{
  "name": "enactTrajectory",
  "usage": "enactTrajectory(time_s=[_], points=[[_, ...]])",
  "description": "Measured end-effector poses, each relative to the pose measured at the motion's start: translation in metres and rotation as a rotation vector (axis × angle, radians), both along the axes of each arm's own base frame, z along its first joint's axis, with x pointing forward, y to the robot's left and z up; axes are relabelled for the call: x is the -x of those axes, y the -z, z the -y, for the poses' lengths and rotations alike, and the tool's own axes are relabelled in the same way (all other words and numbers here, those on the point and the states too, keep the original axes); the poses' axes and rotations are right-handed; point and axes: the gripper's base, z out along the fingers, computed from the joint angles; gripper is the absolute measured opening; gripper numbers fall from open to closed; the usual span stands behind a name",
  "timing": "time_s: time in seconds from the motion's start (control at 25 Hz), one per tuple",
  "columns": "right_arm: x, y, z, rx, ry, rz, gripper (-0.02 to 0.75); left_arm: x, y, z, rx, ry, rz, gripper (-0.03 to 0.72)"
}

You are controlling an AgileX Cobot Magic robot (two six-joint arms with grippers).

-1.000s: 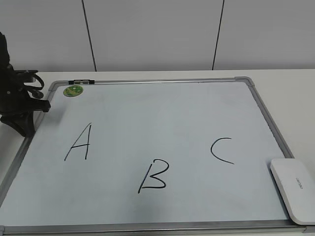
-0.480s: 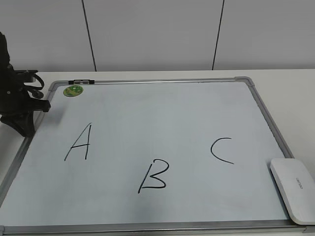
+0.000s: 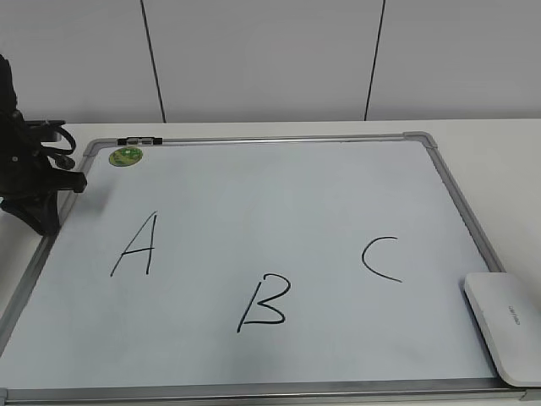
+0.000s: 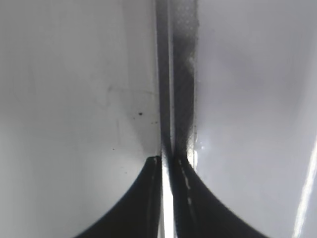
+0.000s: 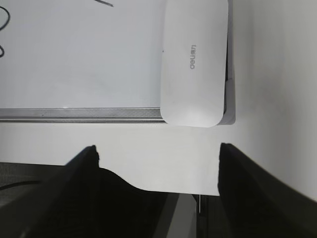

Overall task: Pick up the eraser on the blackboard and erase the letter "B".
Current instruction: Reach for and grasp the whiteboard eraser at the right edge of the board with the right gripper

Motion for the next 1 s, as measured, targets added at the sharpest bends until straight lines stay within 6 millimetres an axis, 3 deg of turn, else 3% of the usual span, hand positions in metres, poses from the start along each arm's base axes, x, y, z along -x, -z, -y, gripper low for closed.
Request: enactTrajectory(time_s=[0.4, 1.0], points=[[-0.063, 0.021, -0.004, 0.027, -0.004, -0.199, 0.555, 0.0, 0.0, 0.0, 0.0, 0.0, 0.0, 0.029], [-0.095, 0.049, -0.015, 0.172, -0.027, -0.309, 0.494, 0.0, 0.0, 0.0, 0.0, 0.0, -0.002, 0.029]])
